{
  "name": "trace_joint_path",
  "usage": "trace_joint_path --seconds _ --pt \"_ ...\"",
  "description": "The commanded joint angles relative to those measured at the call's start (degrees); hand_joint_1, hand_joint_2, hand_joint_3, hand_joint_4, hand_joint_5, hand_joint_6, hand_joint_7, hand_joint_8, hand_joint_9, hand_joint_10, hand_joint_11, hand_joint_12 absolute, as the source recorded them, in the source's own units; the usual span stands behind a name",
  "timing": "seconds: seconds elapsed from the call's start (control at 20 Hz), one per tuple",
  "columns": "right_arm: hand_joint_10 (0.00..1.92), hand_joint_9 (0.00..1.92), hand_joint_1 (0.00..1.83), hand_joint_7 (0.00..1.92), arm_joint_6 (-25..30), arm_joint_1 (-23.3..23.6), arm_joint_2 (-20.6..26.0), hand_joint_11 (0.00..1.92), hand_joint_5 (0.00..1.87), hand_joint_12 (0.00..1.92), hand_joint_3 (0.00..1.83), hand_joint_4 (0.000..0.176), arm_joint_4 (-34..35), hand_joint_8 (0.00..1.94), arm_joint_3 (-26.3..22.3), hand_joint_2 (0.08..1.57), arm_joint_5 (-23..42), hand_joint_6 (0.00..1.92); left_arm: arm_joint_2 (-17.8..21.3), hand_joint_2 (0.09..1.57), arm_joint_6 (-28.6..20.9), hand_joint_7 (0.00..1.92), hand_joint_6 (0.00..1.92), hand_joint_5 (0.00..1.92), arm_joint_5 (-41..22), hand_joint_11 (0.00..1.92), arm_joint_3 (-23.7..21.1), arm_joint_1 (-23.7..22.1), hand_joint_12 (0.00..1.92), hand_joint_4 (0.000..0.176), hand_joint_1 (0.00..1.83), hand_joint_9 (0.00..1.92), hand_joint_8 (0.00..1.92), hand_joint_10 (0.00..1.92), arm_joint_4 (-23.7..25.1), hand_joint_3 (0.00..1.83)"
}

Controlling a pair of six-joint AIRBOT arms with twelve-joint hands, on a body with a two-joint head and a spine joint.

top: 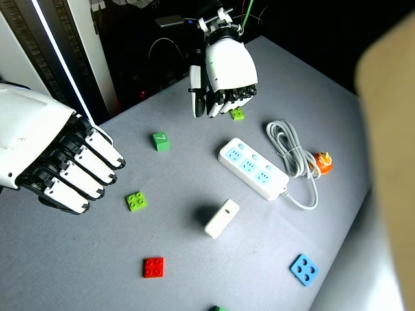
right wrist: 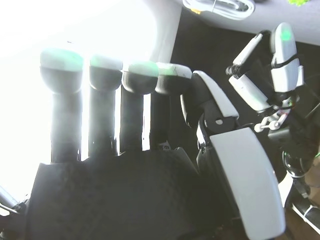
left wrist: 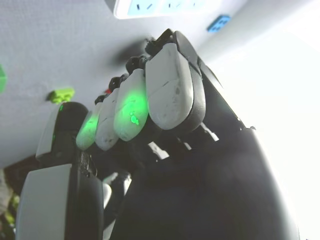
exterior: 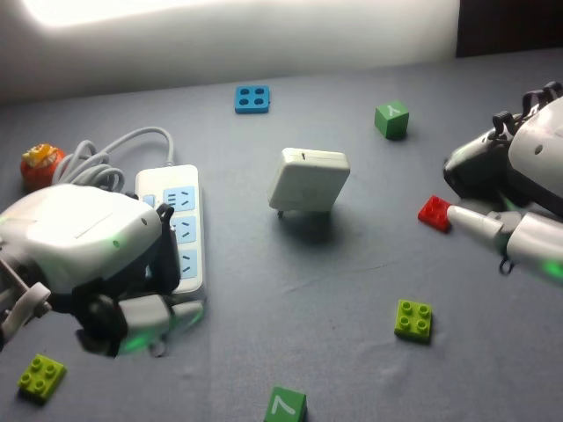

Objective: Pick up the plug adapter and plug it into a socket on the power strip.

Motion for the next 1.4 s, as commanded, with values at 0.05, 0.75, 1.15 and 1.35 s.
trace_joint_path --seconds 0.05,0.75,1.15,1.35 --pt "0.00 0.00 0.00 0.01 0.3 0.3 0.3 0.00 0.02 0.00 0.03 0.000 -1.8 0.00 -0.5 1.21 6.0 0.00 0.4 1.15 0.2 0.04 0.00 0.03 -1.2 0.00 0.8 -1.5 0.19 0.000 0.00 0.04 0.00 0.00 2.3 0.01" --pt "0.00 0.00 0.46 0.02 -9.5 7.2 -3.6 0.00 0.03 0.00 0.00 0.000 15.5 0.01 2.9 1.14 -2.2 0.01 -0.5 1.20 17.7 0.07 0.00 0.07 5.1 0.00 2.7 -1.2 0.07 0.000 0.00 0.06 0.00 0.00 -16.3 0.00" --pt "0.00 0.00 1.20 0.00 -19.9 9.5 -14.3 0.02 0.00 0.01 0.00 0.000 38.2 0.00 17.9 0.94 -10.0 0.00 -4.8 1.19 17.8 0.05 0.01 0.05 5.5 0.00 6.7 0.5 0.00 0.000 0.00 0.04 0.01 0.01 -18.7 0.00" --pt "0.00 0.00 1.23 0.00 -22.9 10.6 -18.2 0.04 0.00 0.02 0.00 0.000 44.4 0.00 23.6 0.98 -14.3 0.00 -5.3 1.20 17.8 0.02 0.00 0.04 5.6 0.00 7.2 1.1 0.00 0.000 0.00 0.01 0.00 0.00 -20.2 0.00"
